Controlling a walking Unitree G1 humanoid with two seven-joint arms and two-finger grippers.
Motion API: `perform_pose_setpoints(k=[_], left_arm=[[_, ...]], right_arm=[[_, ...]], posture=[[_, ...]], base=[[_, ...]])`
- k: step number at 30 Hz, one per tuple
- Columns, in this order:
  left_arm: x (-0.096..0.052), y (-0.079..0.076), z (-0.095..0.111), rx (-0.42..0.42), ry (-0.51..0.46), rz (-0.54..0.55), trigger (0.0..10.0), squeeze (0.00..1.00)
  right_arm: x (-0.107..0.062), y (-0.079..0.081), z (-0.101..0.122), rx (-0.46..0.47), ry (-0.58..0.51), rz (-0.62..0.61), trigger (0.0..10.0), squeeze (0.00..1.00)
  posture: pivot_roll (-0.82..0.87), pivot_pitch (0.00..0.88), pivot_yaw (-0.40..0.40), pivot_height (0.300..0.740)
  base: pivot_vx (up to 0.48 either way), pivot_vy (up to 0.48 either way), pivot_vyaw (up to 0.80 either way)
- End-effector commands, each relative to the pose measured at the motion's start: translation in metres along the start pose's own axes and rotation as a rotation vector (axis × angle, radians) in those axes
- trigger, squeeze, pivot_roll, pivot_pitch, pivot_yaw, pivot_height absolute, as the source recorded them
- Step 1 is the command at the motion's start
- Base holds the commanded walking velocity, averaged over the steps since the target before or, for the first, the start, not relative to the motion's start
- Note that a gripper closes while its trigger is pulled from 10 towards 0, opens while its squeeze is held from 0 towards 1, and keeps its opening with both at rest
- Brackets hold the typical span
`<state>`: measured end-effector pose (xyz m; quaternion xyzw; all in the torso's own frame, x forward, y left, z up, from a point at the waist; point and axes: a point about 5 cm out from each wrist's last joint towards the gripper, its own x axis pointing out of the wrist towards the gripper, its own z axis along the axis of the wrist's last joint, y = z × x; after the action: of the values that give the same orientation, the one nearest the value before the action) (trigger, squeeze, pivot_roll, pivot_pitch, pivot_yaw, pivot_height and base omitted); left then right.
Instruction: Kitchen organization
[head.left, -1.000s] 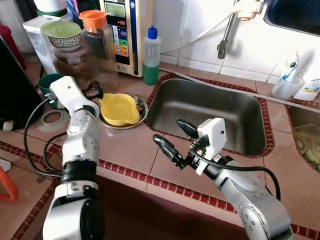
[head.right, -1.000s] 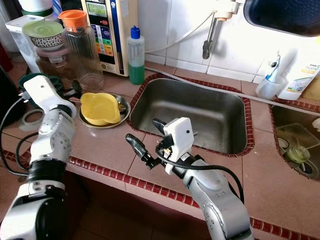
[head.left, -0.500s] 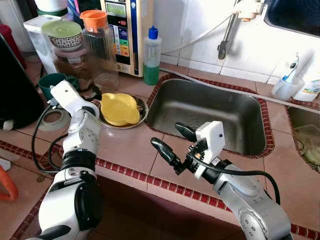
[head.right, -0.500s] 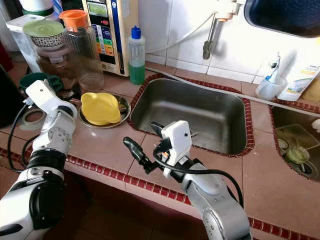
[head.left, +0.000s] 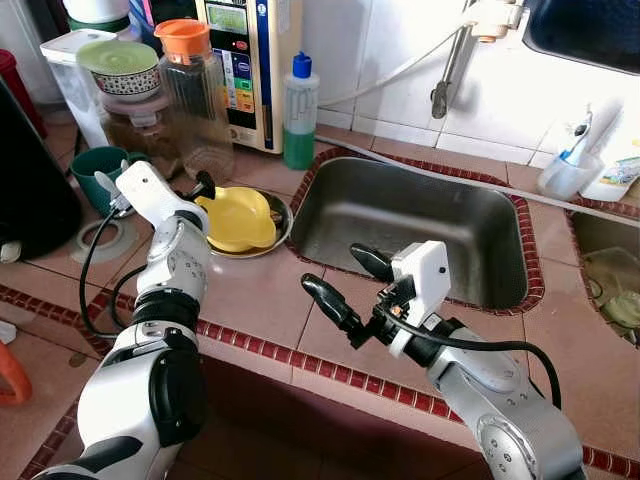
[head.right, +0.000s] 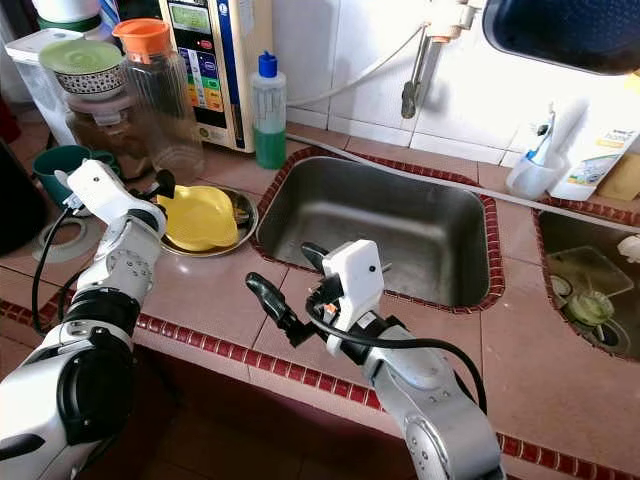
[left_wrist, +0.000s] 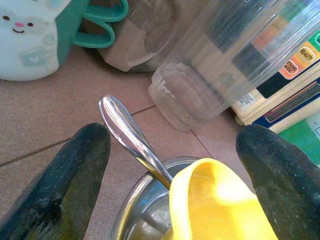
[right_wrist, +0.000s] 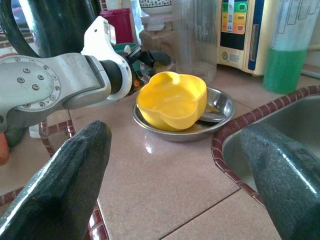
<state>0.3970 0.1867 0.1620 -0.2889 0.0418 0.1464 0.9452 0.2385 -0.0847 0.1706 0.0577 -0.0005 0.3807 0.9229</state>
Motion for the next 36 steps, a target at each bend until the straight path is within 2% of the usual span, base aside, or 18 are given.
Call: perform_pose_setpoints(k=[1, 14, 26, 36], left_arm=[[0.000, -0.005, -0.003, 0.003, 0.010, -0.006, 10.0, 0.00], [0.000, -0.010, 0.000, 0.033, -0.016, -0.036, 10.0, 0.00], [0.004, -0.012, 0.006, 0.005, 0.001, -0.030, 10.0, 0.00], [0.007, -0.003, 0.014, -0.028, -0.003, 0.009, 10.0, 0.00]], right_arm=[[-0.001, 0.001, 0.006, -0.006, -0.014, 0.012, 10.0, 0.95], [0.000, -0.003, 0.008, -0.004, -0.022, 0.003, 10.0, 0.95], [-0.002, -0.004, 0.007, 0.001, -0.027, -0.019, 10.0, 0.95], [-0.003, -0.004, 0.008, -0.001, -0.026, -0.027, 10.0, 0.95]], posture=[[0.10, 0.010, -0.030, 0.740], [0.09, 0.000, -0.030, 0.740], [0.07, 0.000, -0.015, 0.740], [0.06, 0.000, -0.014, 0.740]], base=[[0.000, 0.000, 0.00], [0.000, 0.000, 0.00], [0.000, 0.000, 0.00], [0.000, 0.000, 0.00]])
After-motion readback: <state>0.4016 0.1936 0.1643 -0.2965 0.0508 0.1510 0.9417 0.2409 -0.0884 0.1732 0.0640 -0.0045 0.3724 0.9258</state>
